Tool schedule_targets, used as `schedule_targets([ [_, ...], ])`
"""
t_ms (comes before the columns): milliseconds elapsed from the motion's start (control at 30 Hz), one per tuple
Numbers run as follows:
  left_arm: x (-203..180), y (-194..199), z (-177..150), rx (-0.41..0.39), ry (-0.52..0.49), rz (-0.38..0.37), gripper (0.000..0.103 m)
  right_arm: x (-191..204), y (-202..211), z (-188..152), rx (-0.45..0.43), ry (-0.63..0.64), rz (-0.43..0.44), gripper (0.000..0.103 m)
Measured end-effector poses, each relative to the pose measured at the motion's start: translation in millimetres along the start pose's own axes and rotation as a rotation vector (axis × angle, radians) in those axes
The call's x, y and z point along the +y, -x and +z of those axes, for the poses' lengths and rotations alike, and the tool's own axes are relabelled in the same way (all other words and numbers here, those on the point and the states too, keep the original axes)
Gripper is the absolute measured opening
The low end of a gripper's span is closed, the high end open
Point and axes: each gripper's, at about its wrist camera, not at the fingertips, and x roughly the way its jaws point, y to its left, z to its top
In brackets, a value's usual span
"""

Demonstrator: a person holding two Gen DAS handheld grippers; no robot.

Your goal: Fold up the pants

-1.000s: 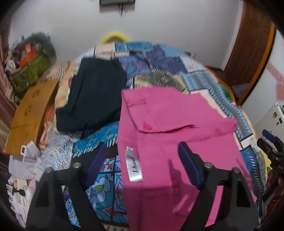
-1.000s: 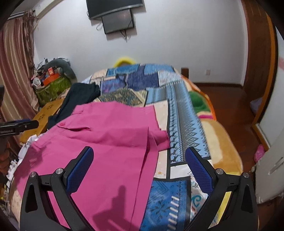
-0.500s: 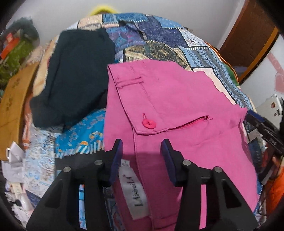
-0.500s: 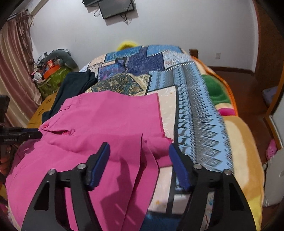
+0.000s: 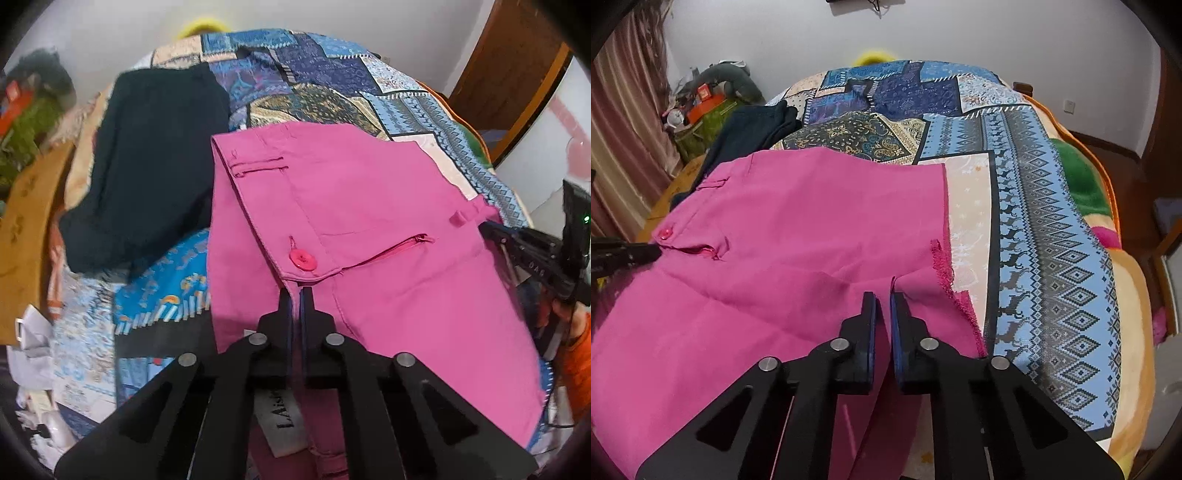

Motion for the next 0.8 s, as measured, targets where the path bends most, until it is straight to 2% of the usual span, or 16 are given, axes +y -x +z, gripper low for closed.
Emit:
schedule_targets([
  [100,3,2,-6,-0.019,0.013,0.02,0.003,-1,1,-1,-0.009,0.019,-0.032,0.003],
  [233,5,-2,-14,-0.028,0.033,0.038,0.004,-1,-18,-4,0.051,0.021,-0.037,0.003],
  [433,0,6,-13,-0.026,-0.038,0.064,0.01,1,-13,-1,0.065,0.047,-0.049,0.004],
  [500,0,13,-12,-0.033,-0.06,0.073,0.02,2,-5,-1,0.059,0.043,-0.049,0.004],
  [567,4,22,-8,-0.058,-0.058,0.09,0.053,3,7,2,0.037,0.042,-0.048,0.005],
  [600,7,27,-6,-0.079,-0.049,0.092,0.057,2,12,3,0.025,0.038,-0.043,0.006],
  [667,12,33,1,-0.101,-0.033,0.089,0.058,1,24,7,0.001,0.025,-0.034,0.009],
  [800,24,33,19,-0.099,0.009,0.068,0.058,-6,41,17,-0.059,-0.007,-0.04,0.026],
])
